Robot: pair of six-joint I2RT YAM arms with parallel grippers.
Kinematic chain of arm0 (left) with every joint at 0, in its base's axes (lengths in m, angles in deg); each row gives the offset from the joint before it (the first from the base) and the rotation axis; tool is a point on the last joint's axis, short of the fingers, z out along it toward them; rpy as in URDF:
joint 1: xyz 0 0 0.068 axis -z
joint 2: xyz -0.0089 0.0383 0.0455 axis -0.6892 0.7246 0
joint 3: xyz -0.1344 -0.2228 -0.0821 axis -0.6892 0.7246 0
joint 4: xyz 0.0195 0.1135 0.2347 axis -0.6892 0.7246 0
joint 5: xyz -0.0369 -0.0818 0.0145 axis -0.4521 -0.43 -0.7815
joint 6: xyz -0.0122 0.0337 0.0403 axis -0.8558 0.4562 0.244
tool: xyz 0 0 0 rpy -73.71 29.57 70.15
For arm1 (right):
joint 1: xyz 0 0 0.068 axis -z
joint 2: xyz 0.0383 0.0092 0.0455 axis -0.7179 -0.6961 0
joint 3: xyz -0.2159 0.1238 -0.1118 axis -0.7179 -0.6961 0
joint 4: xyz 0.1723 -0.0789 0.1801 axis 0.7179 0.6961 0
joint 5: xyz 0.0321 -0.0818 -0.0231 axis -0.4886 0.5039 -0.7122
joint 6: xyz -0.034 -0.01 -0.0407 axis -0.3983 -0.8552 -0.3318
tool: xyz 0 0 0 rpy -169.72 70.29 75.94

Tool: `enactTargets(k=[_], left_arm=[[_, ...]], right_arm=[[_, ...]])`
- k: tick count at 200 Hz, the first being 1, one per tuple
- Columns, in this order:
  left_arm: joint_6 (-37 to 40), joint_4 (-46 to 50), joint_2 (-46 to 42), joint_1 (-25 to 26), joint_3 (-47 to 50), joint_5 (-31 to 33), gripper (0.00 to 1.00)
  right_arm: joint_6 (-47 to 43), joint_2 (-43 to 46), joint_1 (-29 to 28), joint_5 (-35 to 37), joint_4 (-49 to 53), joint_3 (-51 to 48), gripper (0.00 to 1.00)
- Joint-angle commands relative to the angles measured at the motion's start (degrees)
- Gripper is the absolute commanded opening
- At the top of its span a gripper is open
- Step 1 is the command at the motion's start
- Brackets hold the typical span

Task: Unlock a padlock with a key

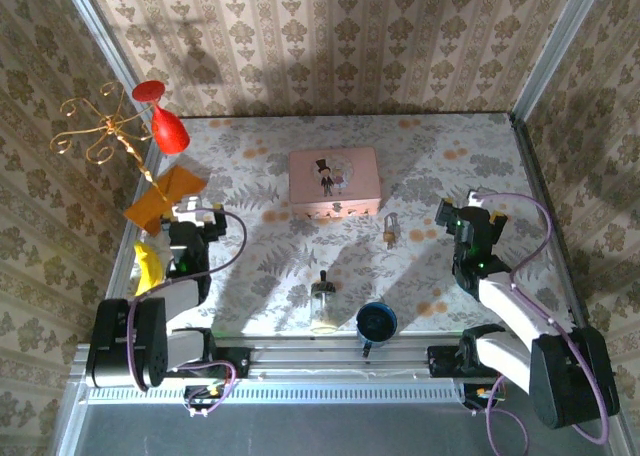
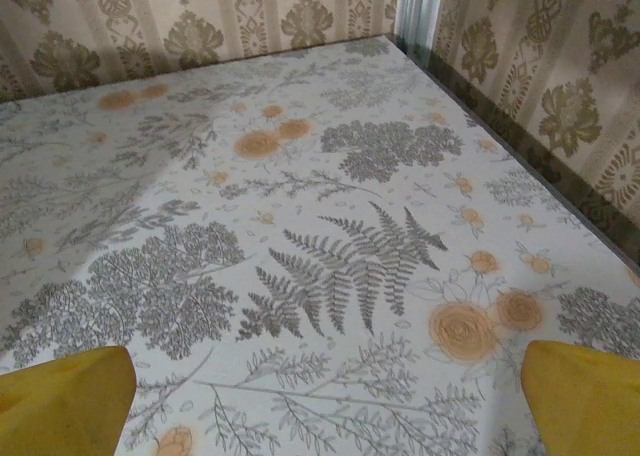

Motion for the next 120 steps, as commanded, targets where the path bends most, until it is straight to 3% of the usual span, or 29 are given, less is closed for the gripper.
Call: enactTargets(k=[1, 65, 80, 120], left_arm=[[1.3, -6.5, 0.5, -0.6, -0.8, -5.7, 1.00], [1.6, -0.1, 1.6, -1.1, -2.3, -7.4, 1.00], [2.0, -5.4, 4.1, -1.0, -0.1, -6.2, 1.00], [1.2, -13.0, 11.6, -2.2, -0.2, -10.9, 1.00]], right_arm=[[-1.7, -1.5, 0.6, -1.3, -8.9, 0.2, 1.00], [-2.3, -7.8, 1.5, -2.3, -13.6, 0.4, 1.00], [-2.7, -8.0, 1.6, -2.3, -14.8, -0.3, 1.00], [-4.0, -8.6, 2.4, -3.6, -19.9, -2.9, 1.00]])
